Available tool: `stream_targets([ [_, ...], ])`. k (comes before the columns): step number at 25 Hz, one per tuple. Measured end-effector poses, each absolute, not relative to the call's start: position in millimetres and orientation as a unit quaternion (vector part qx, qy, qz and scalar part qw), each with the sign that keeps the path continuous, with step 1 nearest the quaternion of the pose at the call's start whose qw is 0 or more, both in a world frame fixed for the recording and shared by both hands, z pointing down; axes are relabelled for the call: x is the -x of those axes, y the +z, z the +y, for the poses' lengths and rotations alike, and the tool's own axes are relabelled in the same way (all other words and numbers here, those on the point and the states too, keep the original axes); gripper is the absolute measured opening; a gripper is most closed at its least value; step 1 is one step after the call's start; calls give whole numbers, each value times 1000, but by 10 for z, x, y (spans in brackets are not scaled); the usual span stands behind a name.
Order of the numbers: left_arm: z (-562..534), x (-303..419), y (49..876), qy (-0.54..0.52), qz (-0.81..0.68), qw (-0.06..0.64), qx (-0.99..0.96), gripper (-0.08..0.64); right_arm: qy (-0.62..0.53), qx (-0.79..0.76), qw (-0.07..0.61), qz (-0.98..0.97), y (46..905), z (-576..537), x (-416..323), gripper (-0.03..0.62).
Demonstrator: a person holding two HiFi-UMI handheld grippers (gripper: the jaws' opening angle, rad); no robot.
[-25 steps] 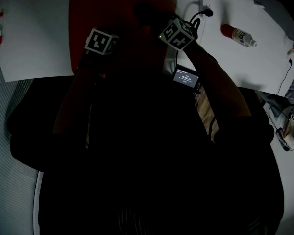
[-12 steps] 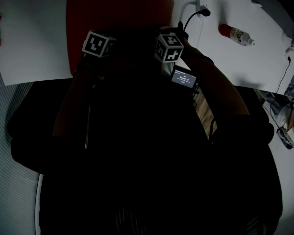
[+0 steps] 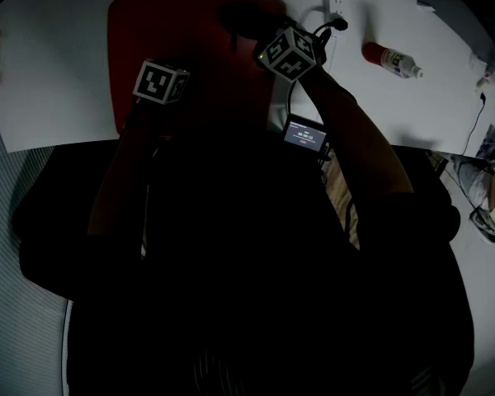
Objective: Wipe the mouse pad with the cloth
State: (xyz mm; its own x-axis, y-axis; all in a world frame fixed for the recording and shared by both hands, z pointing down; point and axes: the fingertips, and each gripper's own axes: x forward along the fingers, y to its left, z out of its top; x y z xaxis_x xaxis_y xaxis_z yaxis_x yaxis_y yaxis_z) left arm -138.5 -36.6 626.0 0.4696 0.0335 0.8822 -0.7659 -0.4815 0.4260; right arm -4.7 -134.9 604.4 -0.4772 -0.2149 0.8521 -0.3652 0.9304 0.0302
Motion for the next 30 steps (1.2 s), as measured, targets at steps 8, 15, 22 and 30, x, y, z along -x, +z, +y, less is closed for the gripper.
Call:
stream_targets([
  [8,-396,1406,6264,446,-256,437,-738,6,19,113,482,-869,6217,368,702,38],
  [15,-414,1395,6276,447,-258,436,-738,8,12,11,490,-872,6160,-683,305,40],
  [22,-409,1399,6265,447,-260,435,-737,6,43,-116,525,-842,6081,-1411,-57,38],
  [30,-411,1400,6266,445,-261,435,-738,8,-25,152,501,-851,6112,521,633,38],
])
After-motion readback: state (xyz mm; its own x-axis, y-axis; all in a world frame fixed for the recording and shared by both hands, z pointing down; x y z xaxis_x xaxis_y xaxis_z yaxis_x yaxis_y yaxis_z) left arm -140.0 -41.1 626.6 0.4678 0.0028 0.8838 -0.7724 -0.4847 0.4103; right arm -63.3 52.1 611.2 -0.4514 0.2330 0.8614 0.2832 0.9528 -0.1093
